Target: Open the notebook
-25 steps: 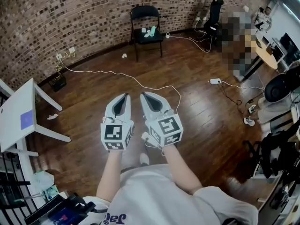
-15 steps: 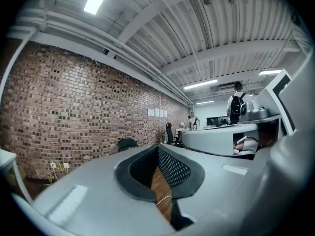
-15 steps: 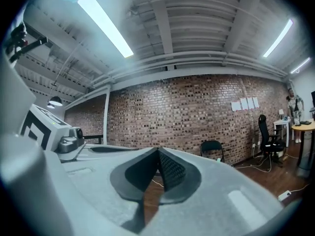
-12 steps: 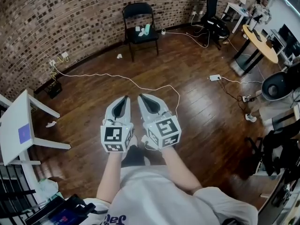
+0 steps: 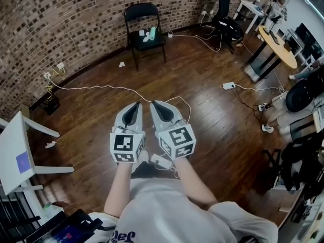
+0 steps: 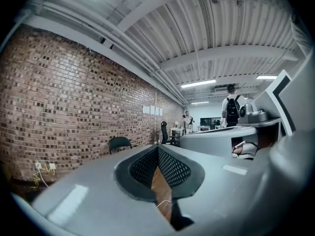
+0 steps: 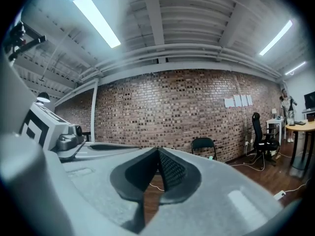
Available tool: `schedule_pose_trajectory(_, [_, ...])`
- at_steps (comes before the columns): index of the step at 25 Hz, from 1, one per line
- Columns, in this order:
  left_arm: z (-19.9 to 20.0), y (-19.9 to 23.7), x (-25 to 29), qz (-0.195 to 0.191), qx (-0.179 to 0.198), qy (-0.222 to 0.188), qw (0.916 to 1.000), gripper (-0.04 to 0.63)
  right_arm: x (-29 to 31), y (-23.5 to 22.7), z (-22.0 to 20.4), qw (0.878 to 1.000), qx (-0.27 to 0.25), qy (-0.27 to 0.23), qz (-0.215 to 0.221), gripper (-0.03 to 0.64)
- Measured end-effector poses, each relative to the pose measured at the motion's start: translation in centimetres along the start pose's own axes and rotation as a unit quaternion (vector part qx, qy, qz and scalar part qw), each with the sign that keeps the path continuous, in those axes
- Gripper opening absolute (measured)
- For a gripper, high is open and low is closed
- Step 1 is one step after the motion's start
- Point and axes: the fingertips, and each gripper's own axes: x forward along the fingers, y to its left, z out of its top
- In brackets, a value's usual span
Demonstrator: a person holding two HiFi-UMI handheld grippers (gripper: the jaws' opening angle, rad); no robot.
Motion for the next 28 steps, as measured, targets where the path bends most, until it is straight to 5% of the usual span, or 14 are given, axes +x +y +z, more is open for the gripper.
schedule_pose_trajectory(11, [1.9,9.6,8.9,-0.008,-0.019,-0.008,0.9998,0.017,11.8,-1.4,1.7,1.0,-0.012,0.006,0.009,-0.015])
schedule_pose_trajectory(18, [3.8,12.6,14.7,-0.038,0.011,-0.014,0.9991,0.017,16.9,-5.4,4.0,0.999,-0.014,-0.011,-0.038,-0.015])
schedule_pose_trajectory(28, [2.9,13.7,20.1,-0.037,-0.004,-0.004,0.9993,0.017,18.9,-12.5,3.0,0.996,-0.014,0.016,-0.09,-0.015])
